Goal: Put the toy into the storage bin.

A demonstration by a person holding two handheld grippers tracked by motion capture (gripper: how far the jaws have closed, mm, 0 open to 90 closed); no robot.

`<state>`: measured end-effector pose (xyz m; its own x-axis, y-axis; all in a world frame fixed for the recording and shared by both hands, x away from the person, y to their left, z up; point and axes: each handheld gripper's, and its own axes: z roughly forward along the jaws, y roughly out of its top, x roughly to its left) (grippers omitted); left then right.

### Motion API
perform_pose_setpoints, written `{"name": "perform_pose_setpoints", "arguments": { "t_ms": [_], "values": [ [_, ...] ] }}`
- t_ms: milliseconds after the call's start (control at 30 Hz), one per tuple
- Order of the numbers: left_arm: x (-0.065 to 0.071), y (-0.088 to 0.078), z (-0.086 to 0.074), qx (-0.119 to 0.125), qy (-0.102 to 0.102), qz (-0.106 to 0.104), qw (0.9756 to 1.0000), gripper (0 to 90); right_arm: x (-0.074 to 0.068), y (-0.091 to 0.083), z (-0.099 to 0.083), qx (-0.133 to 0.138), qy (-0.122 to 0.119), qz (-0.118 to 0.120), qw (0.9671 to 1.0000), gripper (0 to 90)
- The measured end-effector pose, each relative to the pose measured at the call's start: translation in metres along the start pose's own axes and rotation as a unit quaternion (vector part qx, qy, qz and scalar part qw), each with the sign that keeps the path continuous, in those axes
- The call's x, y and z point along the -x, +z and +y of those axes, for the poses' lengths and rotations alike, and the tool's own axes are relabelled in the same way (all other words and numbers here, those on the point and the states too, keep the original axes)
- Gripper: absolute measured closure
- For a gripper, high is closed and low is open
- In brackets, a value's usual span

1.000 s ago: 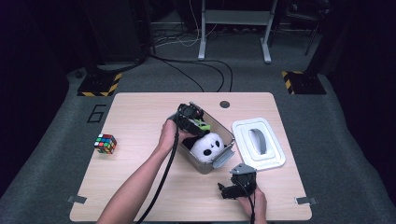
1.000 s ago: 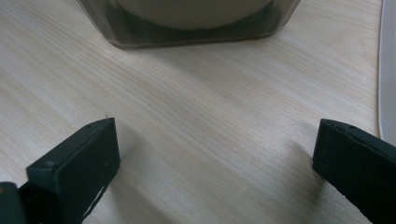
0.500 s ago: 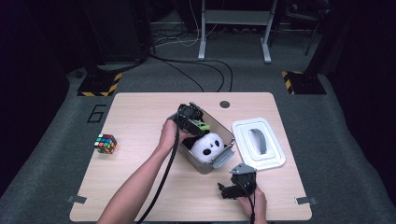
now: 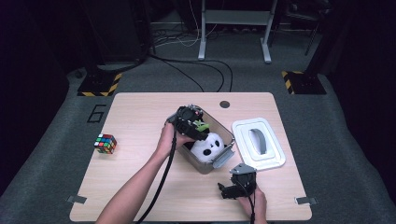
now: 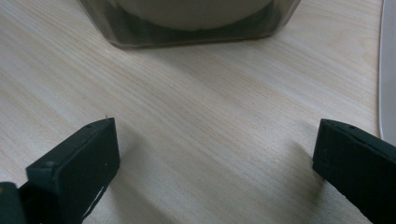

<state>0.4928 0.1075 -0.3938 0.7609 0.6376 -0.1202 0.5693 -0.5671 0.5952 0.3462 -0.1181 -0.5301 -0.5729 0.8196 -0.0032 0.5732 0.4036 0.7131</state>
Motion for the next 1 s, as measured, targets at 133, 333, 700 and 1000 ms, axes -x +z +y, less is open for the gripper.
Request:
{"name": "perform_pose_setpoints", "arguments": {
  "t_ms": [133, 333, 700, 1000],
  "values": [
    [0.001, 0.011, 0.000, -0.022, 0.004, 0.011, 0.9997, 30.5, 0.000, 0.000, 0.000, -0.001, 0.001, 0.001, 1.0000, 0.0],
    [0.000, 0.009, -0.002, -0.013, 0.003, 0.010, 0.9999, 30.3, 0.000, 0.000, 0.000, 0.000, 0.000, 0.000, 1.0000, 0.0],
    [-0.004, -0.033, -0.010, 0.058, -0.006, 0.011, 0.9982, 16.1, 0.000, 0.000, 0.000, 0.000, 0.001, -0.001, 1.0000, 0.0],
    [-0.017, -0.065, -0.027, 0.092, -0.017, 0.026, 0.9952, 14.6, 0.000, 0.000, 0.000, -0.001, -0.003, 0.001, 1.0000, 0.0]
  ]
}}
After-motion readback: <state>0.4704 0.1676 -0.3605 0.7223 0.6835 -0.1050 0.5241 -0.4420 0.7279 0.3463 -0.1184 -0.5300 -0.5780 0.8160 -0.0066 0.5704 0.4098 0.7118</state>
